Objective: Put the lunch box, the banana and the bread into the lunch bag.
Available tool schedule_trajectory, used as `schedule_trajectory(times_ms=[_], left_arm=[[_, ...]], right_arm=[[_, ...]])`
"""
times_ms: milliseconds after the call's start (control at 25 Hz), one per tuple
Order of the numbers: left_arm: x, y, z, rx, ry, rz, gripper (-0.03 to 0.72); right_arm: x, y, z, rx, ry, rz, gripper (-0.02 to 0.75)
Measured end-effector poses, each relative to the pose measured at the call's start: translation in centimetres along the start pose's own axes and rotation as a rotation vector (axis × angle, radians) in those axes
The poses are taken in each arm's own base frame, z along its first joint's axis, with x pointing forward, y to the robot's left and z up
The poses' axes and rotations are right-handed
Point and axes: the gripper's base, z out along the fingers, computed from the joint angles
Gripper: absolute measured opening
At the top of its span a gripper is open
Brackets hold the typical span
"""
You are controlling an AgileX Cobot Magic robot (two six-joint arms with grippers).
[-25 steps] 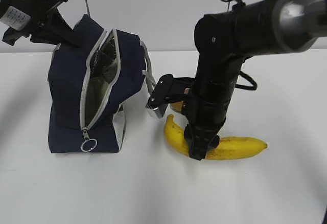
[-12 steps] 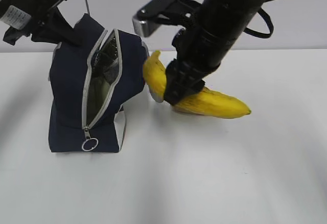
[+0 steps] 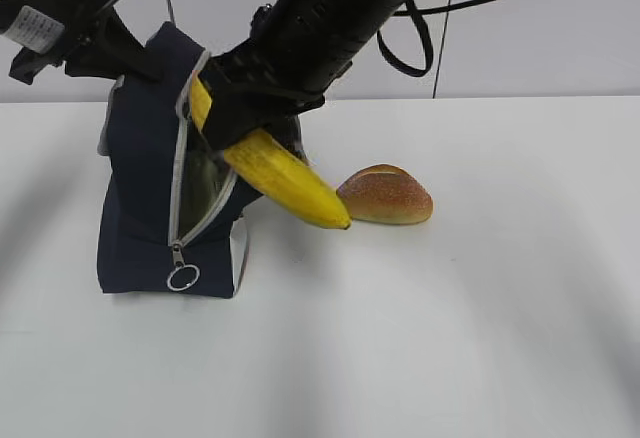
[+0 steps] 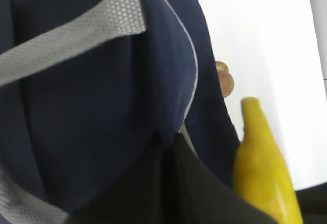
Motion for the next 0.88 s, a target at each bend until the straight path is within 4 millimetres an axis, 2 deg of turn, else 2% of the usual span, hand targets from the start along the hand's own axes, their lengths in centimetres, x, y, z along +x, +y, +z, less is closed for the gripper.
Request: schedule_trajectory(times_ms=[320,480,600,760,880], left_arm=[[0.1,0.0,0.0,0.002,0.007,0.000,-0.003],[0.1,0.0,0.0,0.004,0.011,0.000,-0.003],[0.1,0.0,0.0,0.005,0.011,0.000,-0.003],[0.1,-0.1,0.0,0.006,0.010,-0.002,-0.003],[0.1,-0.1,0.0,0.010,0.010,-0.004,-0.003]], right_arm=[[-1.8,-2.4,4.1,-0.008,0.003,0.326,0.316],[-3.0,-3.4,4.3,-0.016,-0.012,0.464,0.316],[-3.5,-4.9,3.9,-0.036,-0.035,0.587,0.316],[-3.3,-7.1,3.5,-0.081,-0.072,0.720,0.316],[-3.0,-8.0,4.7,-0.107,-0.076,0.800,0.316]])
